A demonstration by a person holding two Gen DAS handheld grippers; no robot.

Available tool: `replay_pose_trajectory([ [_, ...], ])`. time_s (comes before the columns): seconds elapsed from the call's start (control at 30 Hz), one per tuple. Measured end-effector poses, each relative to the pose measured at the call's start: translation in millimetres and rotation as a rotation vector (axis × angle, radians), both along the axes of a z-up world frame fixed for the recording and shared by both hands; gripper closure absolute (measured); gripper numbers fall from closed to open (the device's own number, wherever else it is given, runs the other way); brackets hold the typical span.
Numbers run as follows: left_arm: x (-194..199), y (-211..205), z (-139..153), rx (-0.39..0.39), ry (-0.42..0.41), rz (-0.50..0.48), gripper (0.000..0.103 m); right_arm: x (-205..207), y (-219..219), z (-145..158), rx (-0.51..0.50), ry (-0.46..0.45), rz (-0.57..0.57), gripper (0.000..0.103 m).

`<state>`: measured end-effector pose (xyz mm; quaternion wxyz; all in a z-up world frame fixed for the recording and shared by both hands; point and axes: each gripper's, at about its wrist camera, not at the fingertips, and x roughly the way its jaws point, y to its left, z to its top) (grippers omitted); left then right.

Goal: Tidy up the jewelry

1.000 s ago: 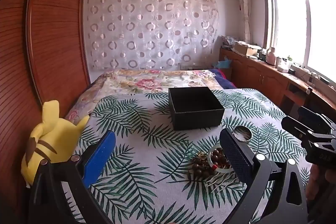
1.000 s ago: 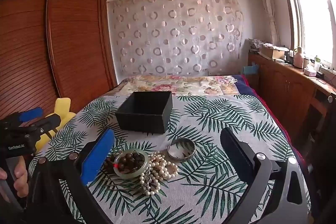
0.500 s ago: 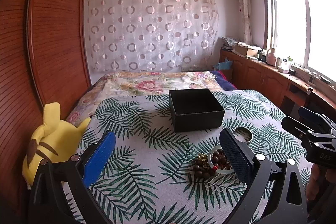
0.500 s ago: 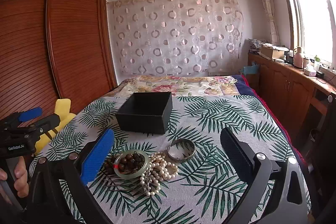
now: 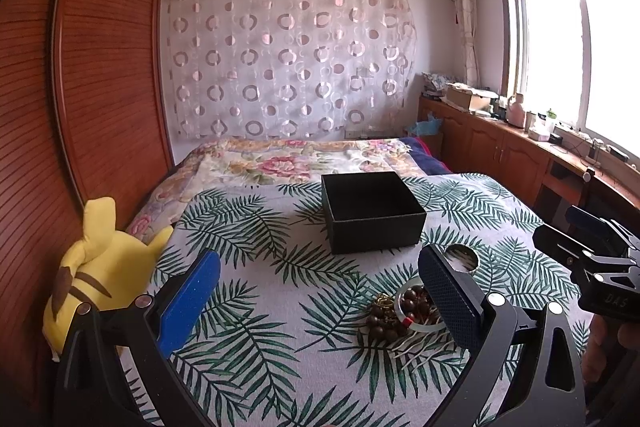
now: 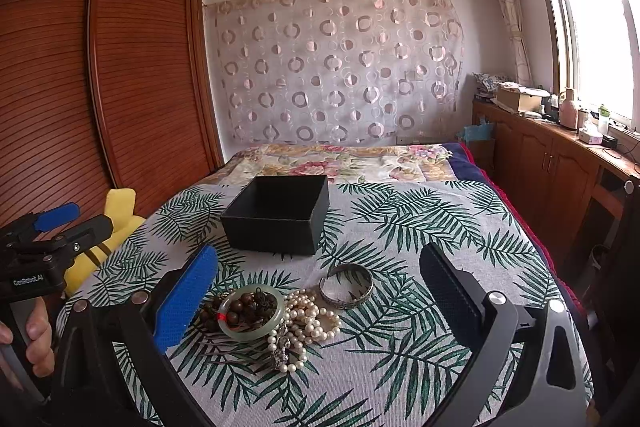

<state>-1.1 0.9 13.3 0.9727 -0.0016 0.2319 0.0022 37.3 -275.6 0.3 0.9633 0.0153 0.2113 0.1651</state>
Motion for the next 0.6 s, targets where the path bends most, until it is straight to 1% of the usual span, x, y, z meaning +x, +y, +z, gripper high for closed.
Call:
replay_pose_trajectory([
  [0.07, -0.5, -0.2, -0.1, 0.002, -0.002, 0.002, 0.007, -0.1, 0.1, -0.1, 0.001, 0.001, 0.001, 0.002],
  [0.1, -5.0, -1.8, 6.3, 0.003, -0.007, 0.003, 0.007, -0.2, -0.1, -0.1, 0.0, 0.0, 0.0, 0.002],
  [0.17, -5.7, -2.2, 8.9, 0.003, -0.008, 0.002, 0.007, -0.1, 0.1, -0.3, 0.001, 0.001, 0.001, 0.002],
  [0.6, -6.7, -2.5, 8.2, 0.004, -0.011, 0.002, 0.007, -0.7, -0.5, -0.3, 0.003, 0.0, 0.001, 0.002],
])
